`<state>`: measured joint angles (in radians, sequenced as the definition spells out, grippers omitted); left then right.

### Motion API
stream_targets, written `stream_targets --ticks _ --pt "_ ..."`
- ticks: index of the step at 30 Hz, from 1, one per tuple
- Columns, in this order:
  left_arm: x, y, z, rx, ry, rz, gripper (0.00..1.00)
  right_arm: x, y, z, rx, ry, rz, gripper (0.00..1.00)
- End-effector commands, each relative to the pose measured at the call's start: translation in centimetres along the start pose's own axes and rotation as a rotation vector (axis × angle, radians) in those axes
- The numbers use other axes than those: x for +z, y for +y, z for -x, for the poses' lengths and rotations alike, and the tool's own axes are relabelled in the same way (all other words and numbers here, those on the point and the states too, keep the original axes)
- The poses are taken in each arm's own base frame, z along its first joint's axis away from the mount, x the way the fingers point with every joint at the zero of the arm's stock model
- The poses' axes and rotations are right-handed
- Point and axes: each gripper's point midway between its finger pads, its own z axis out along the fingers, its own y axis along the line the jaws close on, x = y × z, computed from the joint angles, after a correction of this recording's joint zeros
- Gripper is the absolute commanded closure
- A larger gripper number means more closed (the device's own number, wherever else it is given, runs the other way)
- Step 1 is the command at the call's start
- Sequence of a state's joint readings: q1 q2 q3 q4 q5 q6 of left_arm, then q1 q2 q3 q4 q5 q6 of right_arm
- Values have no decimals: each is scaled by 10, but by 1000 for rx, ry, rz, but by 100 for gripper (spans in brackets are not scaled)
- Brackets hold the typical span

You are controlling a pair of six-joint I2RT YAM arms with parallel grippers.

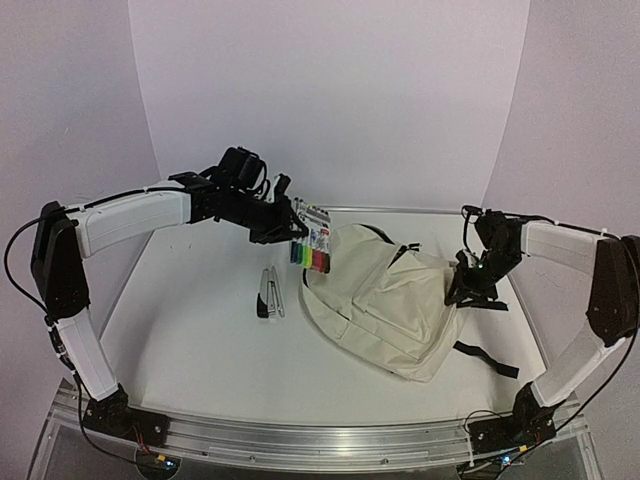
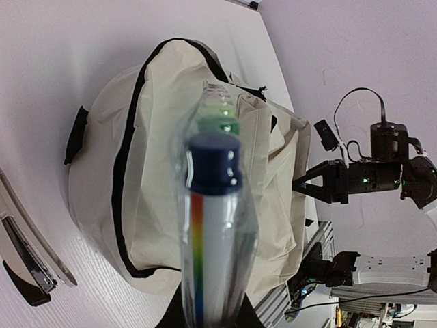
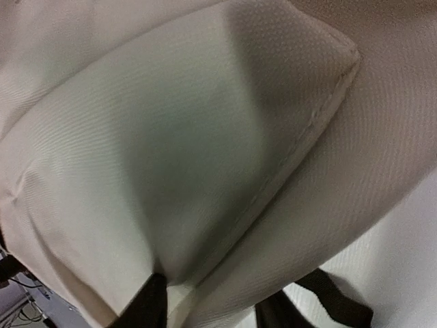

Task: Pack the student bag
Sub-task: Adjust the student bag at the center of the board.

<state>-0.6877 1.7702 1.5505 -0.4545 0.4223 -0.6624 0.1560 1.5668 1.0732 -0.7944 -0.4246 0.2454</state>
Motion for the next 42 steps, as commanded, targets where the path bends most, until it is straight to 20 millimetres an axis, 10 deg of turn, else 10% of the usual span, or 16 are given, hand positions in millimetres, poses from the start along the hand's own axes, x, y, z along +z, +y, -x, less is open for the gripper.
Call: stream_targets --ticks 1,12,21,27,36,42 --pt "-21 -18 19 27 -75 -32 100 -4 -13 34 -110 -55 -80 94" --pt "-25 -12 14 24 -57 -24 100 25 -48 108 -852 -58 -356 100" --pt "-23 -12 8 14 -33 -41 100 53 54 118 -1237 -135 -250 99" --pt "-29 -12 3 4 -30 -43 100 56 68 98 -1313 -124 -221 98" --pt "-24 -26 -1 13 -4 -108 100 -20 99 149 -964 -376 -271 31" --pt "-20 -30 5 21 -18 -118 100 -72 124 145 -709 -465 -151 22"
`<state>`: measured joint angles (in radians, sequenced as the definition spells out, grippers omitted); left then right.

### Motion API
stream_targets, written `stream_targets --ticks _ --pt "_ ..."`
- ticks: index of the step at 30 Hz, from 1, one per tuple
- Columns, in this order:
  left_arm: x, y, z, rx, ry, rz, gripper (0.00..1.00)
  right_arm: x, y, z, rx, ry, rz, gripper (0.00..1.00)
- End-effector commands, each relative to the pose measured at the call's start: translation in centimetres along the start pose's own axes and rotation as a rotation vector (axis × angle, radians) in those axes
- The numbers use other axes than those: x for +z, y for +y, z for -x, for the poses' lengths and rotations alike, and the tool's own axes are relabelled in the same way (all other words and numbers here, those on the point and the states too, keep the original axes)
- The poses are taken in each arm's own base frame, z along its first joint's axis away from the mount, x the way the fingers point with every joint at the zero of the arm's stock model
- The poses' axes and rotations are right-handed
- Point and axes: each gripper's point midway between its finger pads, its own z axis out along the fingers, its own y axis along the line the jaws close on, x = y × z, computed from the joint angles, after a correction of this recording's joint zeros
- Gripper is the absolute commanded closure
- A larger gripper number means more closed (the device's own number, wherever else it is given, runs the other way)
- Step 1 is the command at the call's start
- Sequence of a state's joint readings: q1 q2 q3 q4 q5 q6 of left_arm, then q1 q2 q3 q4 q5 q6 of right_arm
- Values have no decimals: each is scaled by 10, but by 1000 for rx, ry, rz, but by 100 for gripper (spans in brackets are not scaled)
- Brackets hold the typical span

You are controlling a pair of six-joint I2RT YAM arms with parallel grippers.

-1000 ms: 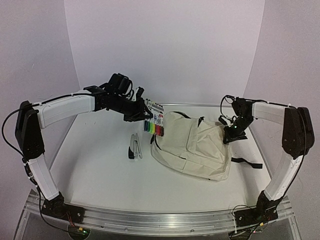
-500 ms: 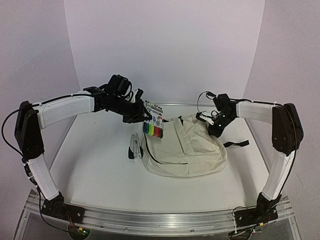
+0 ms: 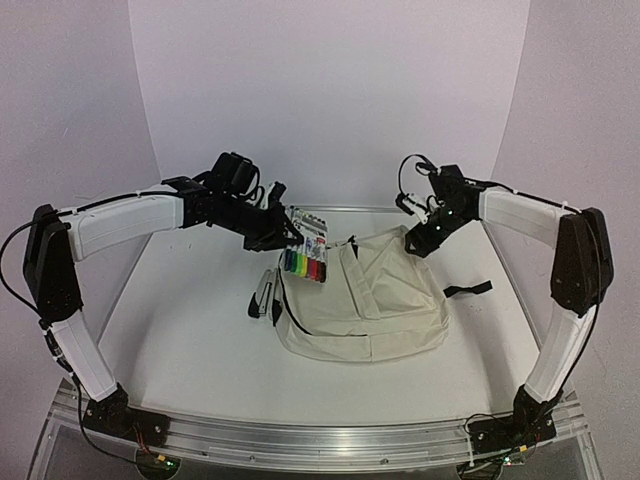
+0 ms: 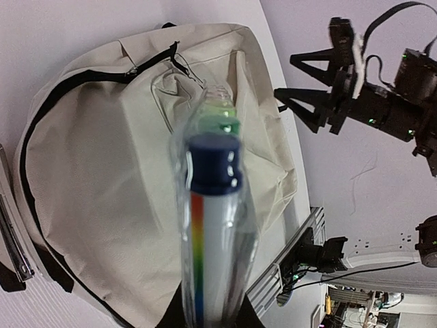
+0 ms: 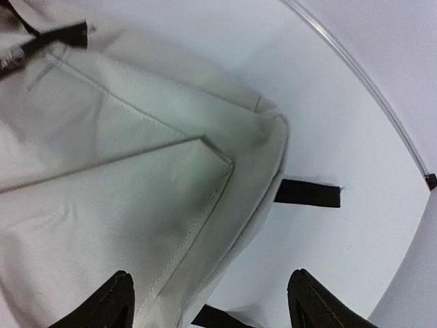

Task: Pack the student bag
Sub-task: Adjust the student bag at the center of the board, then place the stationery in the student bag.

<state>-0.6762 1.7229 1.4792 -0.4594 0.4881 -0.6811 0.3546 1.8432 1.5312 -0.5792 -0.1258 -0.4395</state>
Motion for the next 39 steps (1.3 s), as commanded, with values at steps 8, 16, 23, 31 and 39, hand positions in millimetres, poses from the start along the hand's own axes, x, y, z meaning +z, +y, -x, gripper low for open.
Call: stream_targets --ticks 8,16,23,31,39 --pt "-15 -34 24 60 -91 -75 100 -38 58 18 227 8 96 36" --pt "-28 -27 20 45 -127 -39 100 -28 117 -1 171 84 182 46" --pt "-32 -24 18 39 -138 -29 100 -26 158 -10 127 111 247 48" --pt "-34 -24 18 35 -150 -29 100 -24 191 9 103 94 286 36" --pt "-35 -21 18 26 -163 -24 100 11 182 7 184 141 167 29"
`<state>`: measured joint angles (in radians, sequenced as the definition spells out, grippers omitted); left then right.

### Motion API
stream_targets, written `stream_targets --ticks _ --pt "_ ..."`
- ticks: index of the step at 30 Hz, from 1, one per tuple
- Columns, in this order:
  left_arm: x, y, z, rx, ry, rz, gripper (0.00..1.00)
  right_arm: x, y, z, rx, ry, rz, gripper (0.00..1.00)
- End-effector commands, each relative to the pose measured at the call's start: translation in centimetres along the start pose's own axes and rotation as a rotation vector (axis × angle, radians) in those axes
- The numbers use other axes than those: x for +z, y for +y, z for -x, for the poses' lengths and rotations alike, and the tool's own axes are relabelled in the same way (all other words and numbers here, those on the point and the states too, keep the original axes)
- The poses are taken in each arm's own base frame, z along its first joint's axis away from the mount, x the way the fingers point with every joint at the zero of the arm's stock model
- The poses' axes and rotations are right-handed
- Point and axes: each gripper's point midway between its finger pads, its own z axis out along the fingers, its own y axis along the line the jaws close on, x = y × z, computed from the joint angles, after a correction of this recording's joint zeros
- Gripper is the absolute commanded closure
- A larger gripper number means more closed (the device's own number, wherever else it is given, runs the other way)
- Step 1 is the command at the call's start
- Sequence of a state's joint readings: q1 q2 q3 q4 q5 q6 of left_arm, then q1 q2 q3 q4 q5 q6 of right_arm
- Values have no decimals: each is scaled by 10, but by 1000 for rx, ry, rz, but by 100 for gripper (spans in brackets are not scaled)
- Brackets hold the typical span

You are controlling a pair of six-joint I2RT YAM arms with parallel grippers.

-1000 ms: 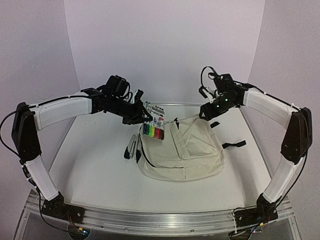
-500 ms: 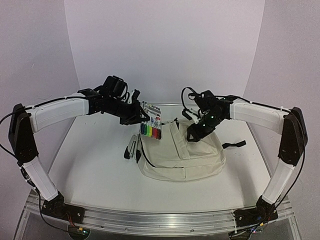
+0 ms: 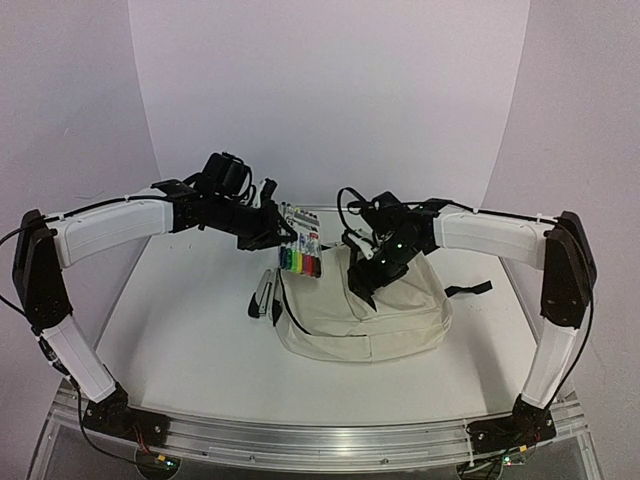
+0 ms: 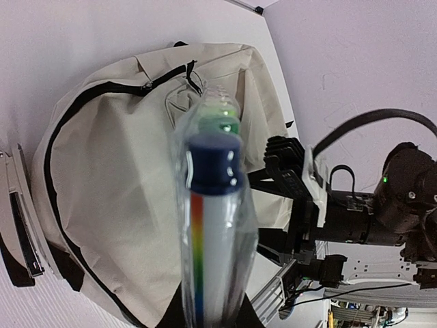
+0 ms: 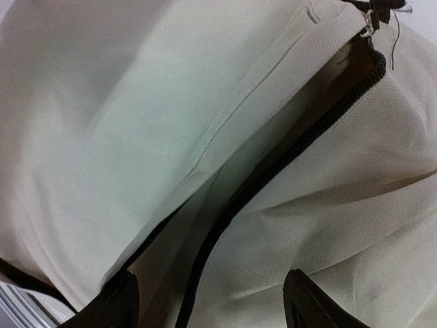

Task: Pack the student bag
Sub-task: Place the stationery in the student bag.

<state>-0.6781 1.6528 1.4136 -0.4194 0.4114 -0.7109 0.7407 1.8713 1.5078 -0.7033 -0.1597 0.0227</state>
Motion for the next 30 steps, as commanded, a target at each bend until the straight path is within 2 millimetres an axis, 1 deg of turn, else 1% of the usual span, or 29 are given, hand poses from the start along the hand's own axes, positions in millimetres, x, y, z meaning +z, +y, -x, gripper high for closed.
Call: stream_targets --ticks 1,3,6,7,11,15,16,20,22,24,26,30 --pt "-20 -23 15 31 -83 -53 100 12 -15 14 62 -17 -101 32" --pt "-21 -22 15 31 -84 -48 100 13 -21 13 71 -15 -134 38" --pt "-21 -22 15 35 -85 -45 100 4 -27 8 76 -17 -157 54" --pt "-21 -22 16 36 -84 -44 100 -2 -29 8 78 -23 -167 60" --pt "-14 -25 16 46 -63 -58 100 -25 -39 12 76 -66 -207 76" --pt "-3 -30 15 50 -24 -93 100 -45 -50 24 102 -119 -205 98" --pt "-1 -32 15 49 -15 -107 100 -49 -50 26 111 -130 -188 100" --pt "14 -42 13 31 26 -182 100 -65 -46 36 147 -171 -99 100" --pt "24 -49 8 16 54 -227 100 -71 -43 40 157 -185 -58 100" --pt "36 -56 0 -12 104 -282 100 -73 -40 41 163 -192 -31 100" --pt "52 -58 -11 -45 166 -329 100 -74 -39 42 167 -194 -13 100" --pt "75 -63 -39 -79 298 -384 100 -80 -42 47 178 -213 -16 100"
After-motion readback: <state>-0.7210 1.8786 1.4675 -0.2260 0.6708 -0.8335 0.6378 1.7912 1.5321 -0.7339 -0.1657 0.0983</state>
